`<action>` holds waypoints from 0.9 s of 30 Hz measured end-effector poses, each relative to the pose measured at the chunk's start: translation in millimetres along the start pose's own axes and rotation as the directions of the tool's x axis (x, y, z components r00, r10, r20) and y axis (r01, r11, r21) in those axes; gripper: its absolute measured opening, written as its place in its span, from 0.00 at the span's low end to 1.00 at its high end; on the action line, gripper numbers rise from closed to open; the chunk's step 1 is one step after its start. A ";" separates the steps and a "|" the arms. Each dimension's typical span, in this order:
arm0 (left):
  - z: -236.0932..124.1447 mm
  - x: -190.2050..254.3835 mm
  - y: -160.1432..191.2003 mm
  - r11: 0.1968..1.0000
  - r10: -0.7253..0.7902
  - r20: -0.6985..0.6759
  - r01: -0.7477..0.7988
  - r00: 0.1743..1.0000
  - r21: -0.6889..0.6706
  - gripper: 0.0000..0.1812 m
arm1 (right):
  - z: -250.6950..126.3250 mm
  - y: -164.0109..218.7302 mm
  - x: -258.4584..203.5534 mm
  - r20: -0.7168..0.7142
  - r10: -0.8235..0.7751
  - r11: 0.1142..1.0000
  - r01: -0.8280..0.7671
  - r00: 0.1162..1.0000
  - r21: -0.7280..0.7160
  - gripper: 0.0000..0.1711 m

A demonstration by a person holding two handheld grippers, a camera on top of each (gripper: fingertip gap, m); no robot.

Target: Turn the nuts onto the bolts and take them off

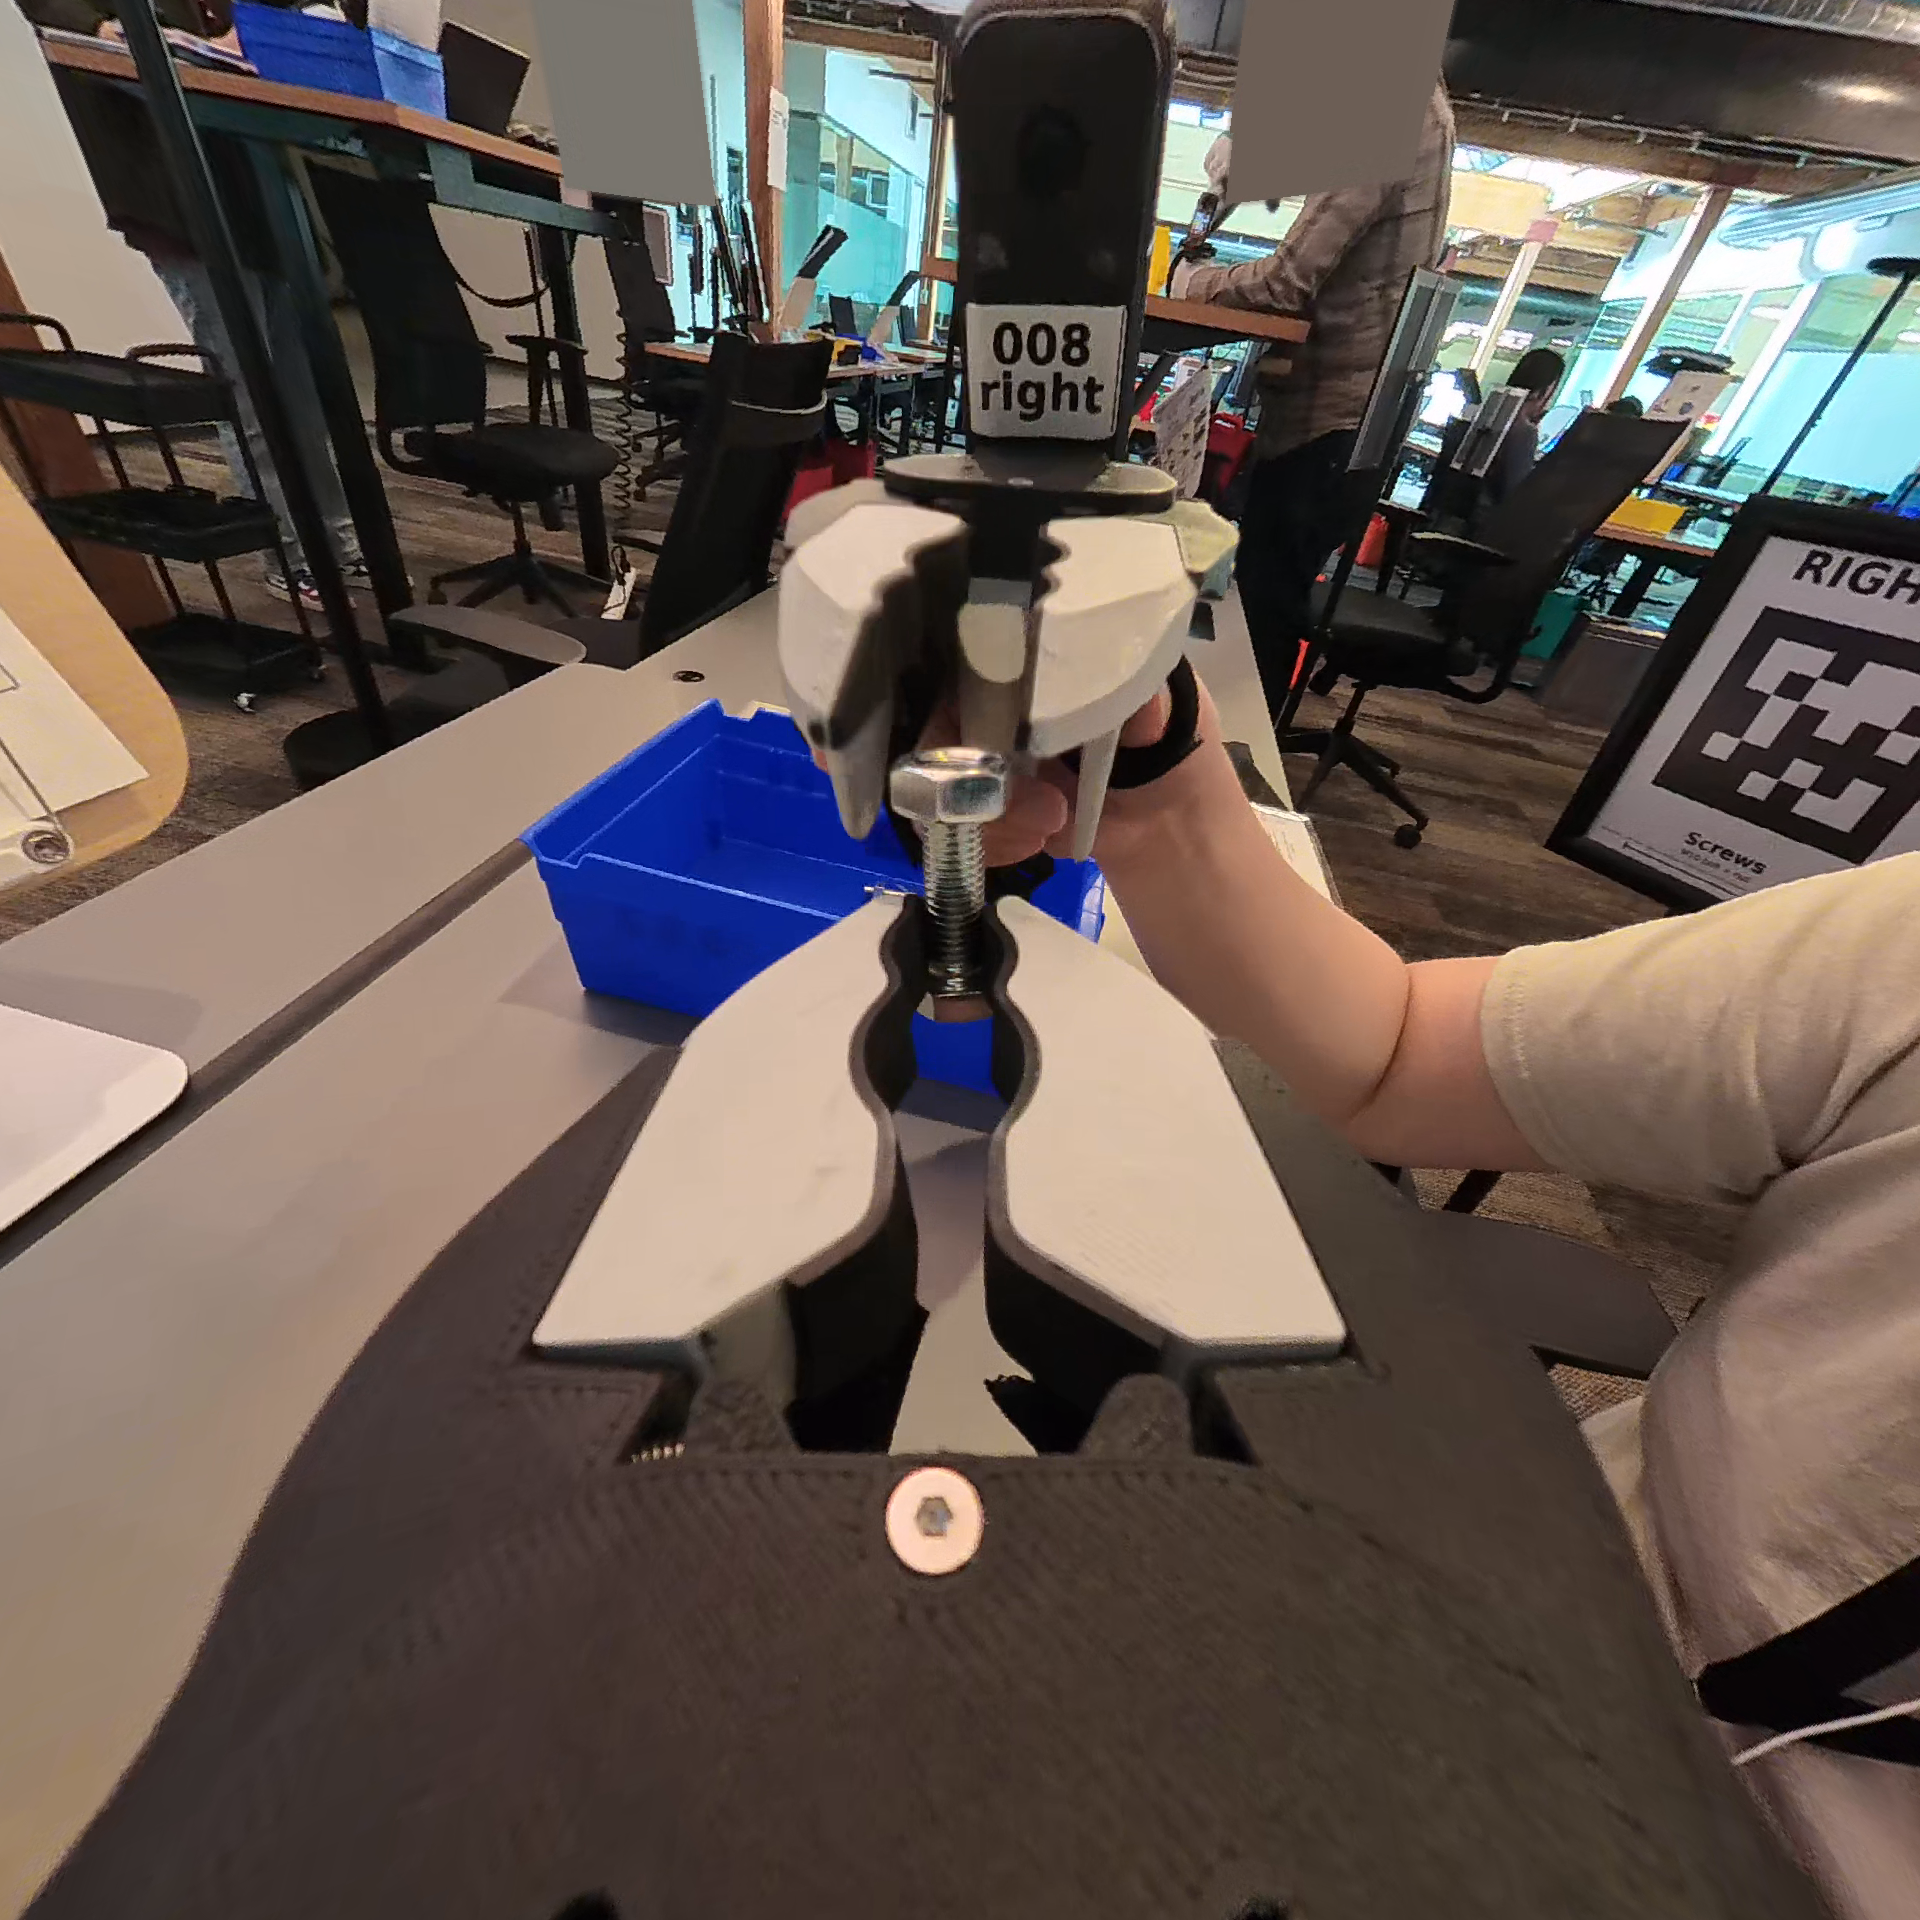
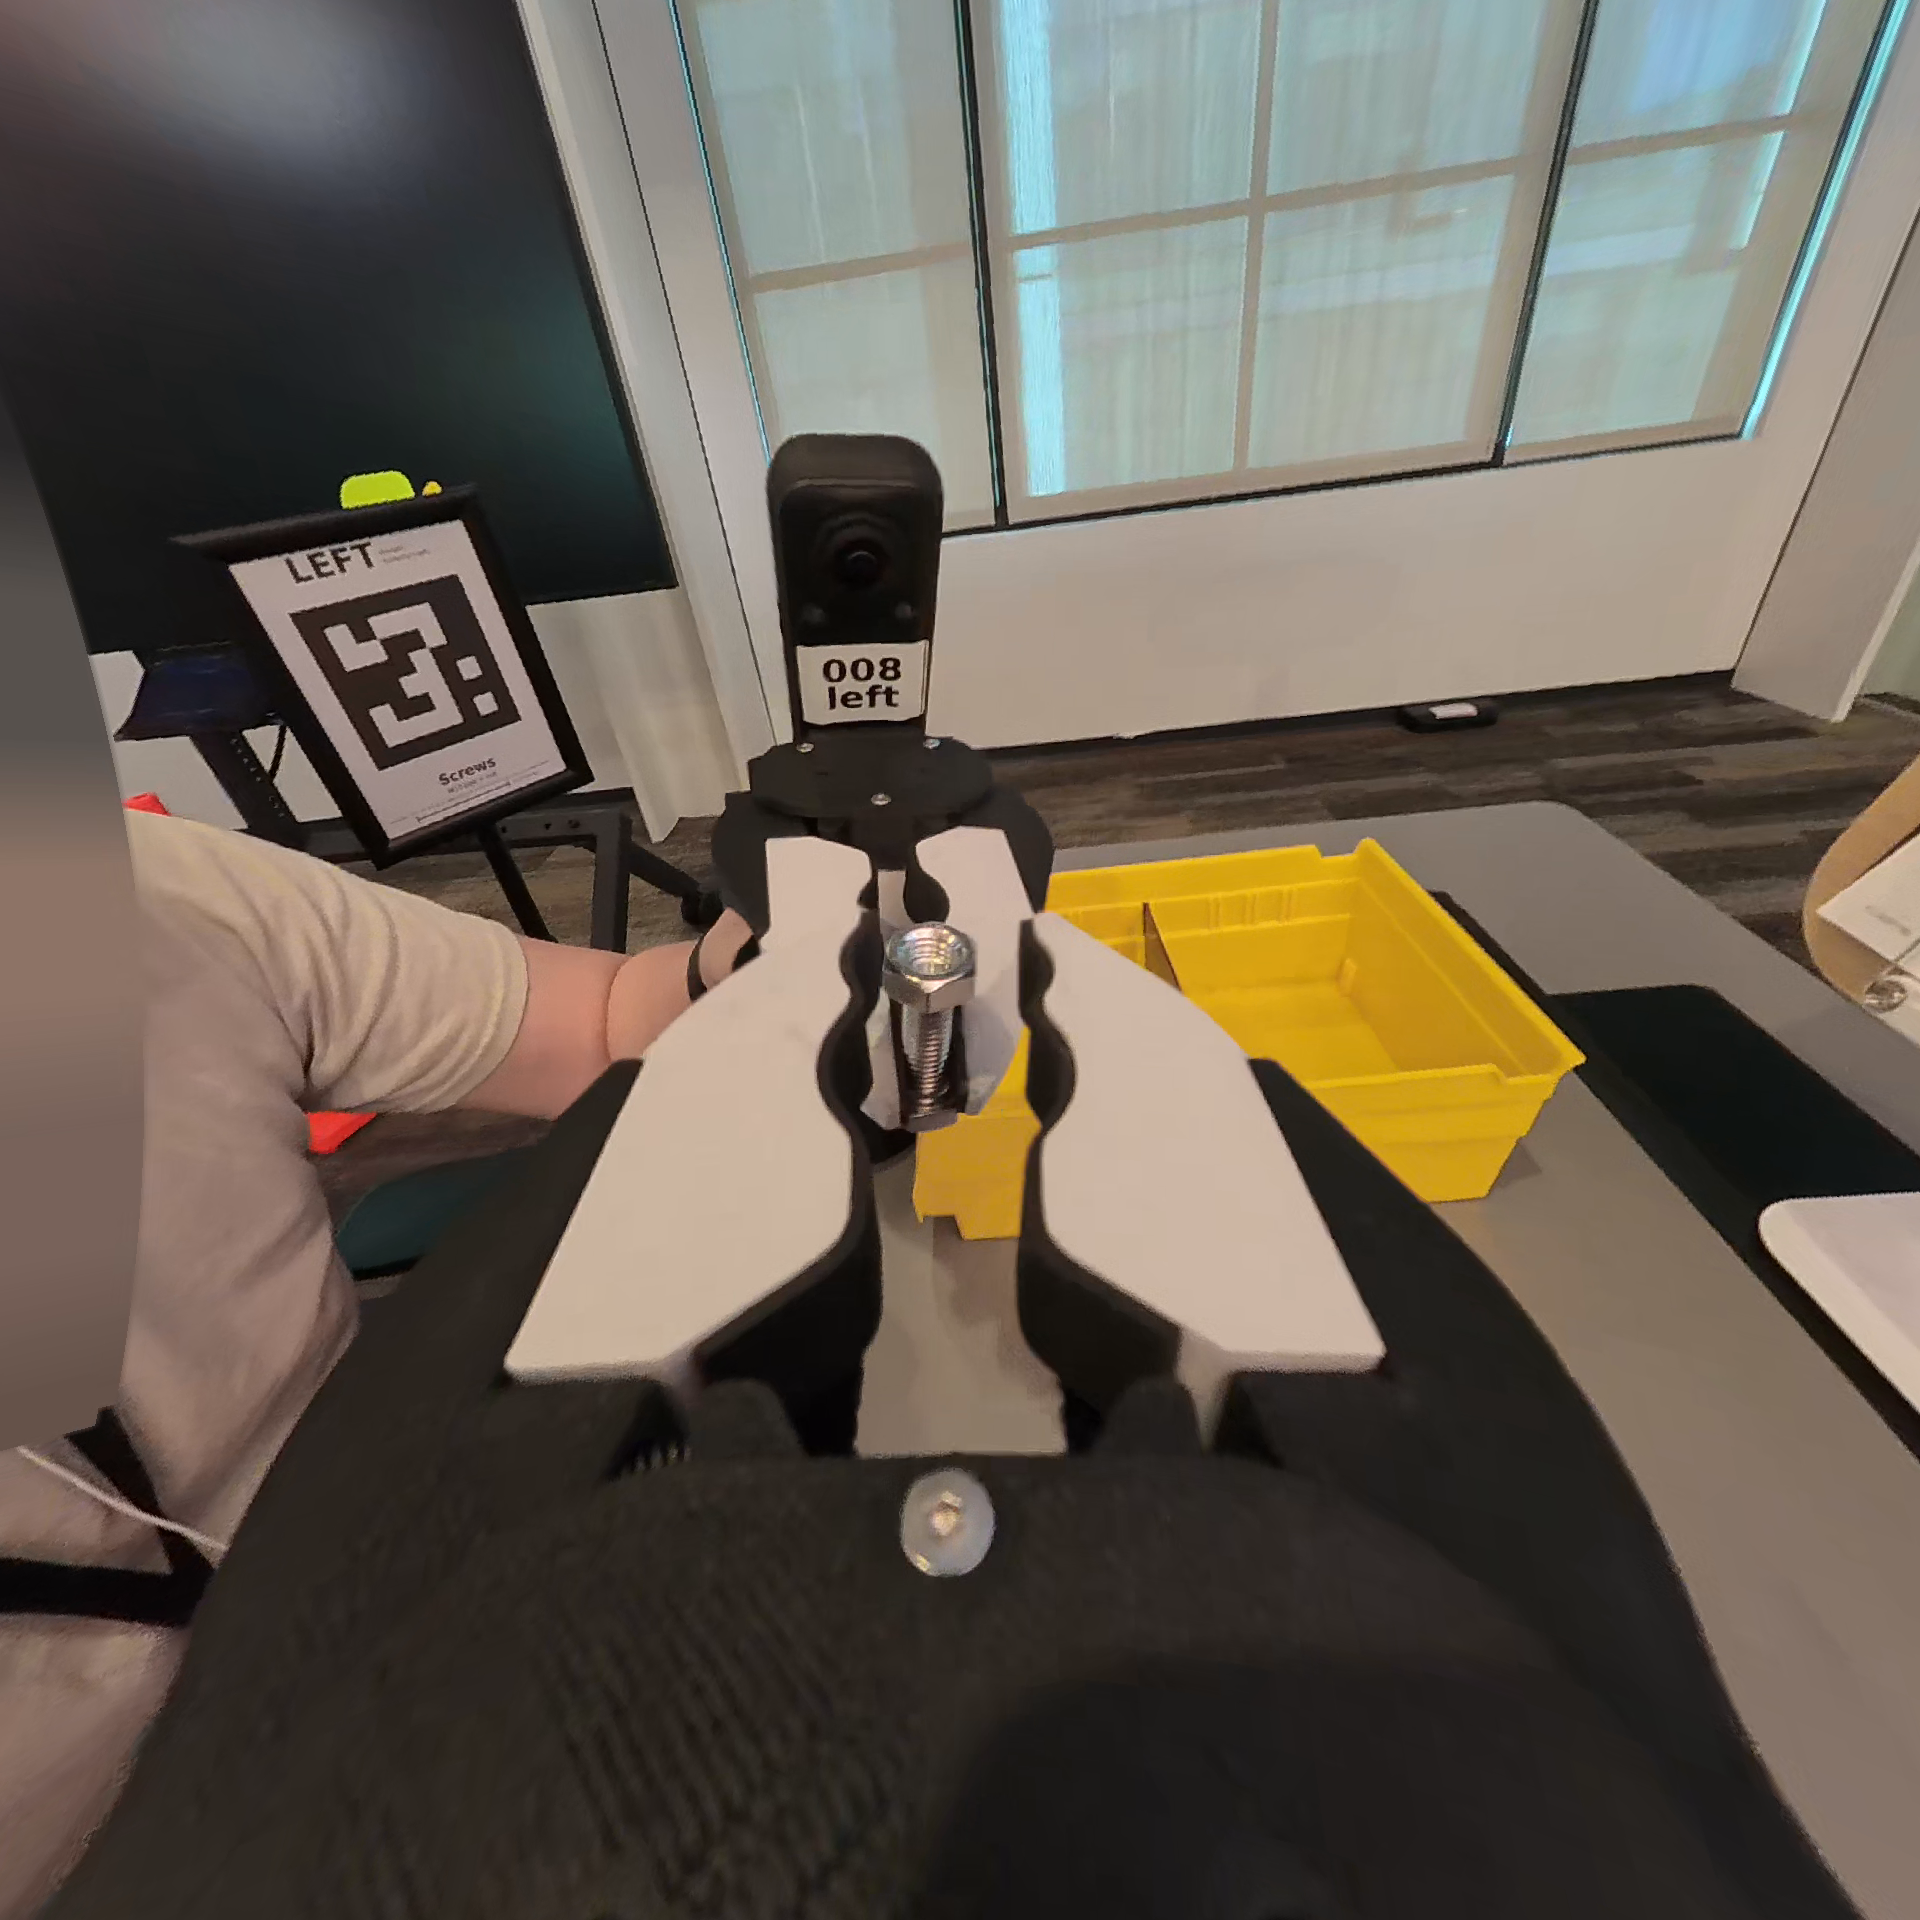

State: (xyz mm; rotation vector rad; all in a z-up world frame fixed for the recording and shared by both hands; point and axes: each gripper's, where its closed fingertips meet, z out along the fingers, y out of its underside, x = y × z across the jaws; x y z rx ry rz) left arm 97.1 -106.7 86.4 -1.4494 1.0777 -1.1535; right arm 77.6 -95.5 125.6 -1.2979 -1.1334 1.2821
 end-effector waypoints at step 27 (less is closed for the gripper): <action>-10.4 -5.3 -12.2 0.999 0.018 0.039 -0.020 0.999 0.044 0.05 | 4.2 -3.0 -9.5 0.051 -0.063 0.998 0.061 0.997 0.034 0.17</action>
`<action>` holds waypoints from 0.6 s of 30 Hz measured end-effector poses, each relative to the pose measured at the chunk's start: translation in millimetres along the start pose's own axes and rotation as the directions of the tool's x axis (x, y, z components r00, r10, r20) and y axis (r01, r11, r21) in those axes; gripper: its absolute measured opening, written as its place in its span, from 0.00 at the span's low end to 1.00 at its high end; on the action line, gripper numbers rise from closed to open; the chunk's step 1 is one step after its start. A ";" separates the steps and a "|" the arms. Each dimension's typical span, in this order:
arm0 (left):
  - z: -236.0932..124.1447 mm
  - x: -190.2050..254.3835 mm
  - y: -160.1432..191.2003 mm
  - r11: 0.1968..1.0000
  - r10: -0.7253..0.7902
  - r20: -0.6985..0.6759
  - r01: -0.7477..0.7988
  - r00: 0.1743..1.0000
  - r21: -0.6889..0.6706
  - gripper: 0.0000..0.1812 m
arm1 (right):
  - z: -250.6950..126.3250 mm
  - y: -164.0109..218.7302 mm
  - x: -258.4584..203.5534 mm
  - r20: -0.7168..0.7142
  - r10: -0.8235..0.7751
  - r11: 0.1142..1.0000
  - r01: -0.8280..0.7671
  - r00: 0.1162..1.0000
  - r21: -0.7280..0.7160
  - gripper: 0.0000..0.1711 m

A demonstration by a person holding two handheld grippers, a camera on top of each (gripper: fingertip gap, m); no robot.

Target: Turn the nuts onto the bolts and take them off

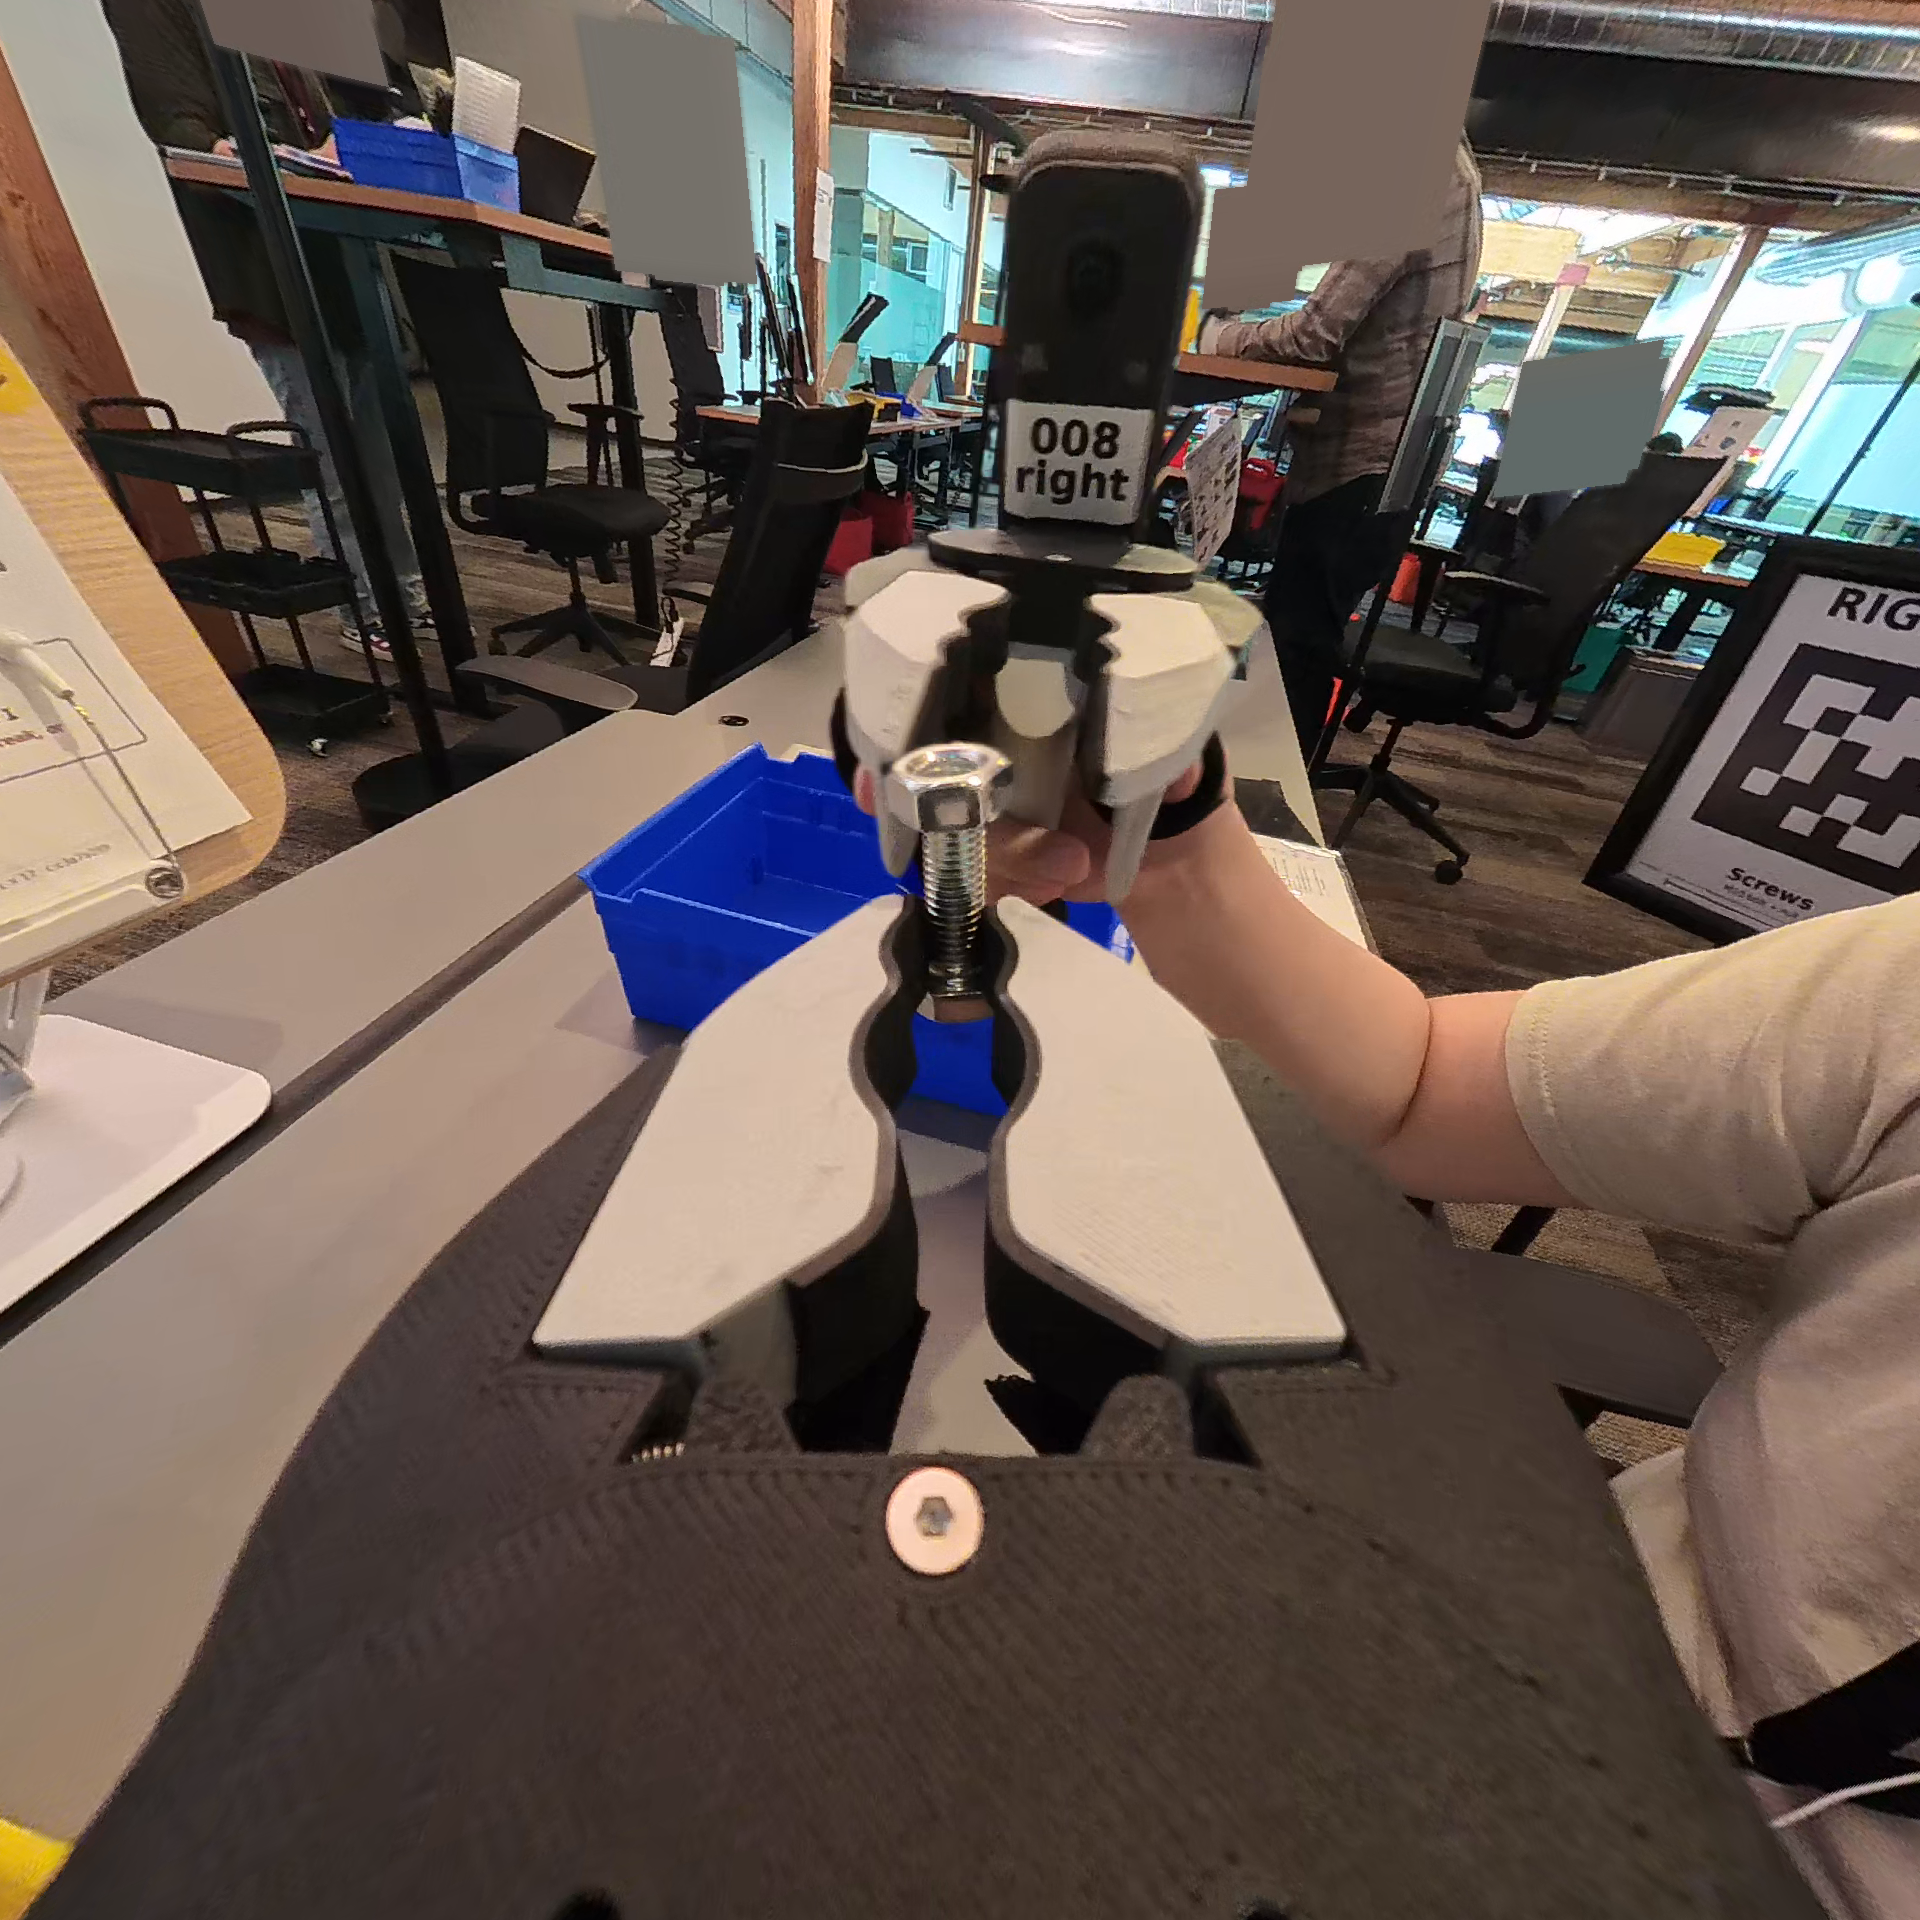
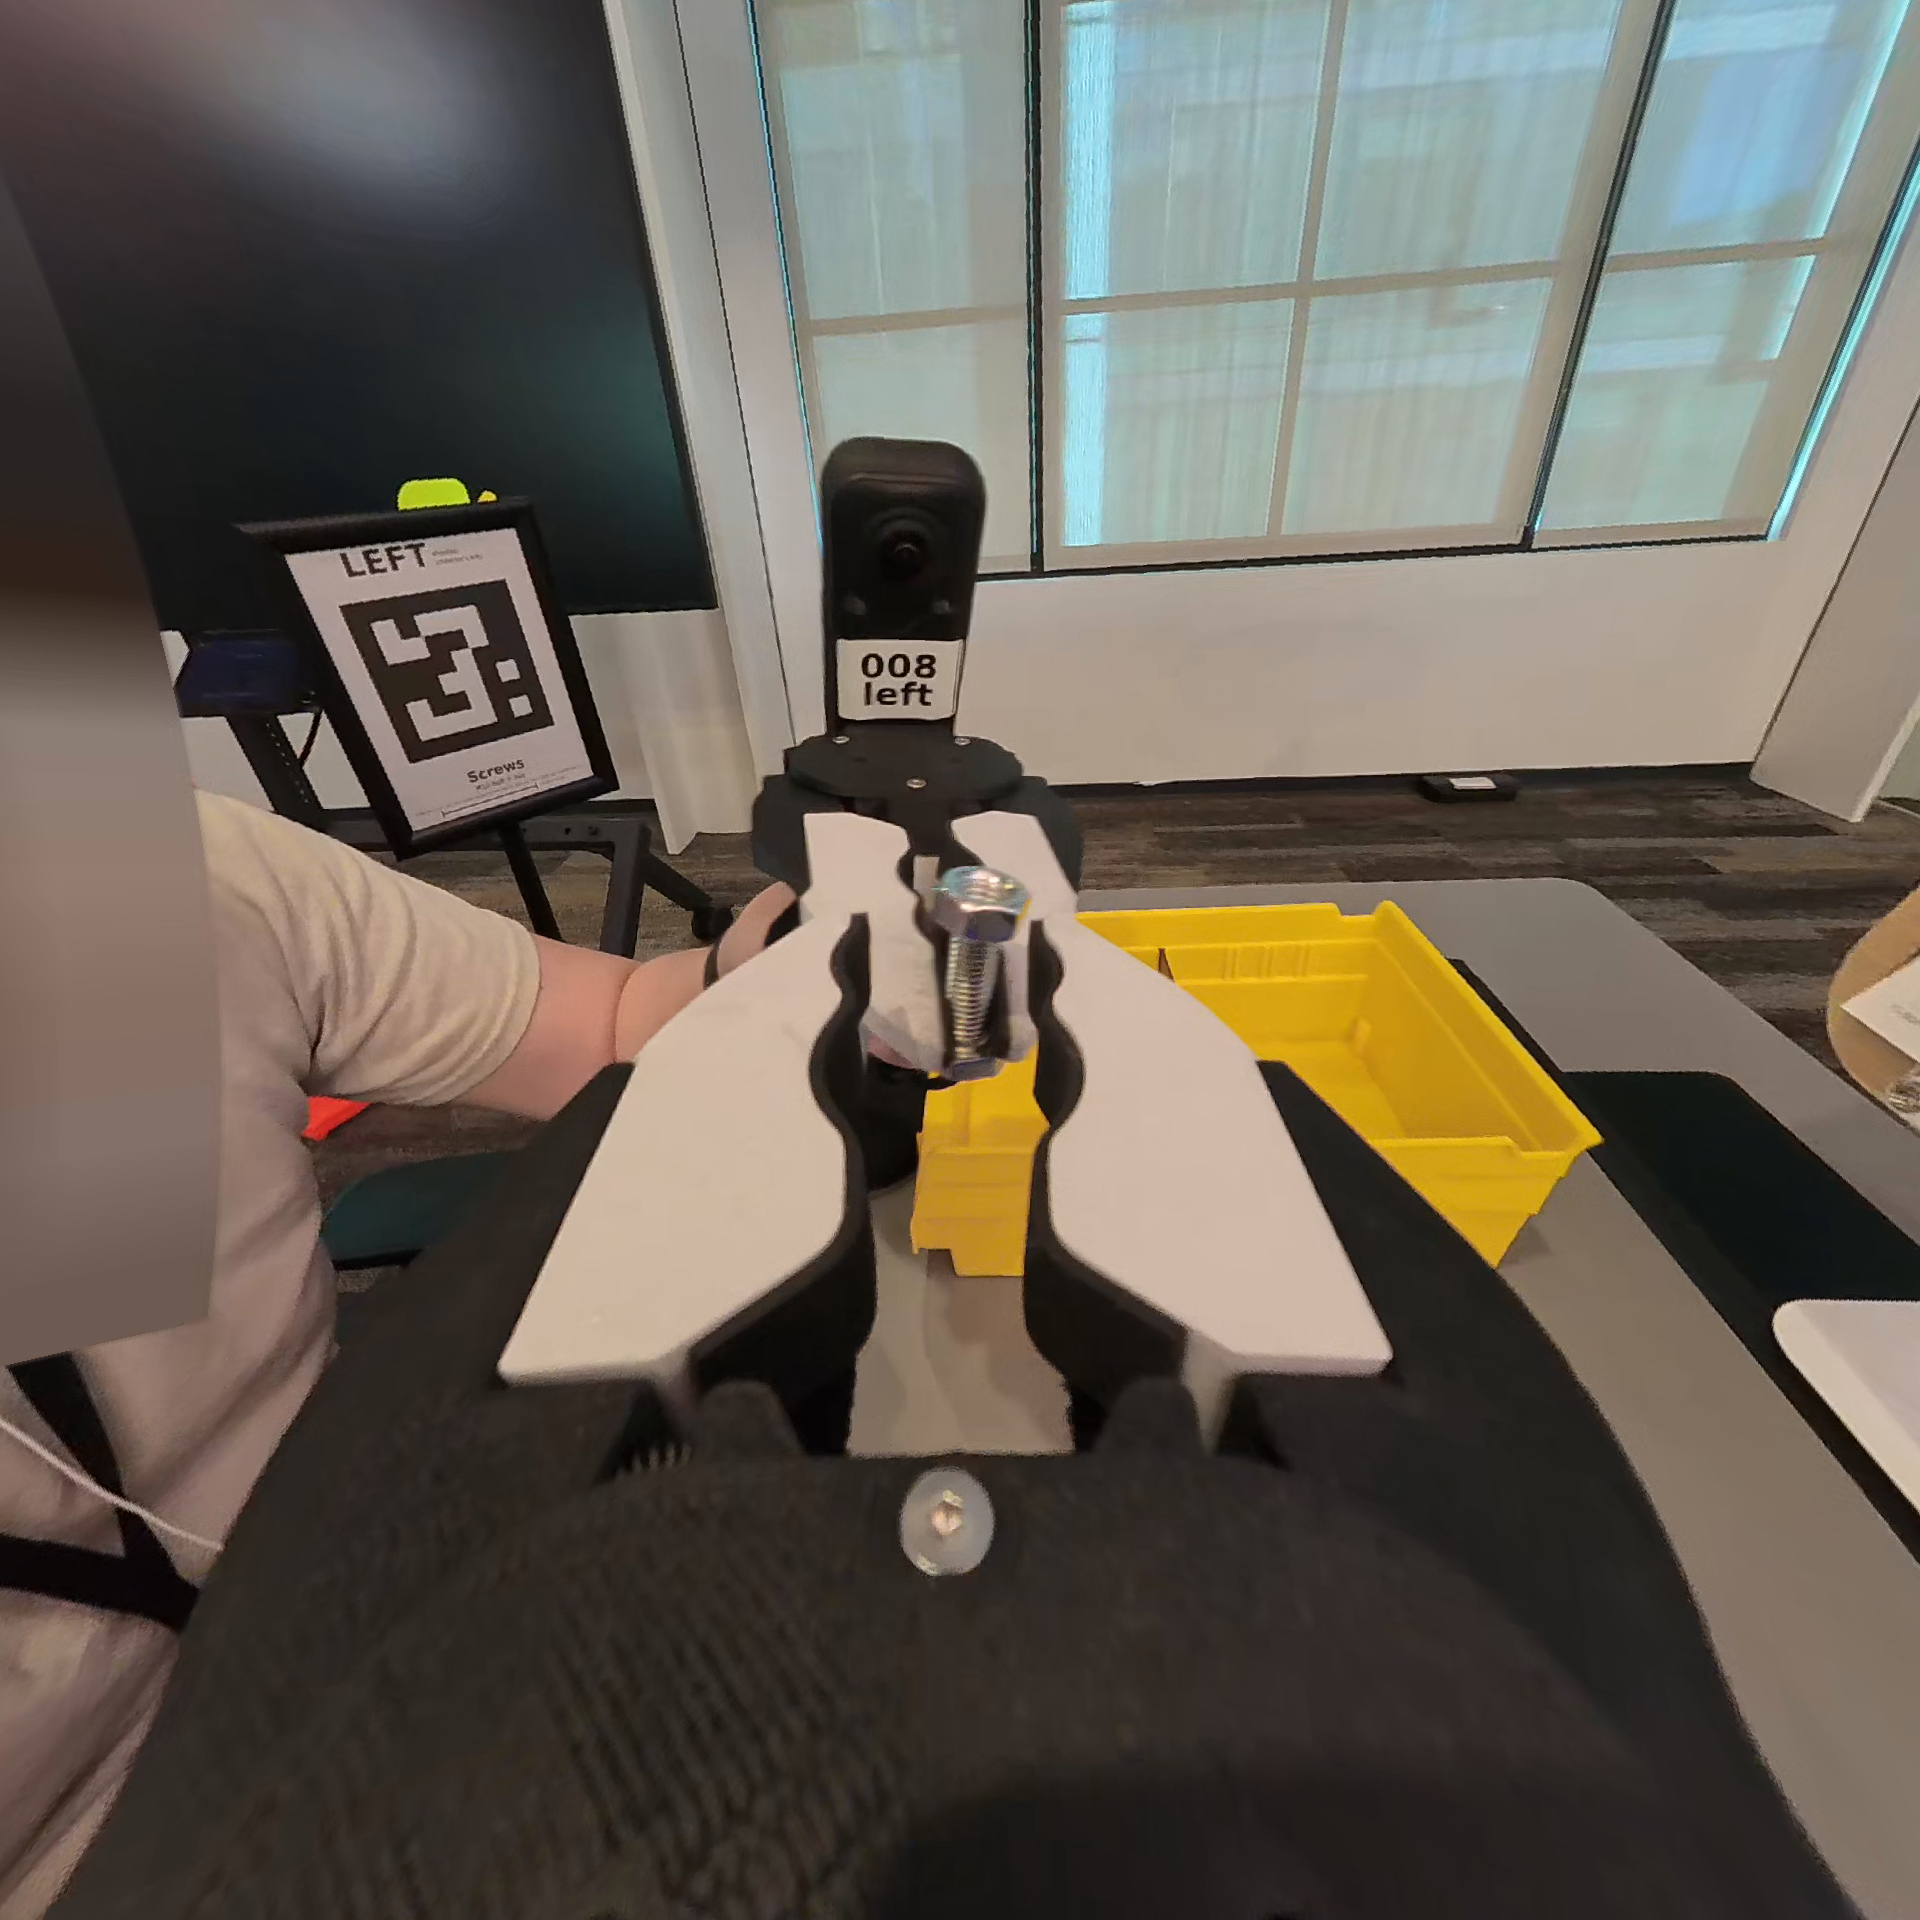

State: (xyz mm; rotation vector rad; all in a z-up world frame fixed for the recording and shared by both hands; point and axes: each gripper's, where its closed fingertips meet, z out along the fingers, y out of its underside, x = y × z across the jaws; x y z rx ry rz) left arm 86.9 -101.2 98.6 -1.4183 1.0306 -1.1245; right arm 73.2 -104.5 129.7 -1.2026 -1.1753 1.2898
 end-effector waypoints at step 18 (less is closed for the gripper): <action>-1.8 2.2 -3.7 1.000 0.016 -0.004 -0.016 1.000 0.015 0.05 | 20.5 -2.5 -17.3 0.017 -0.040 0.999 0.039 0.999 0.021 0.46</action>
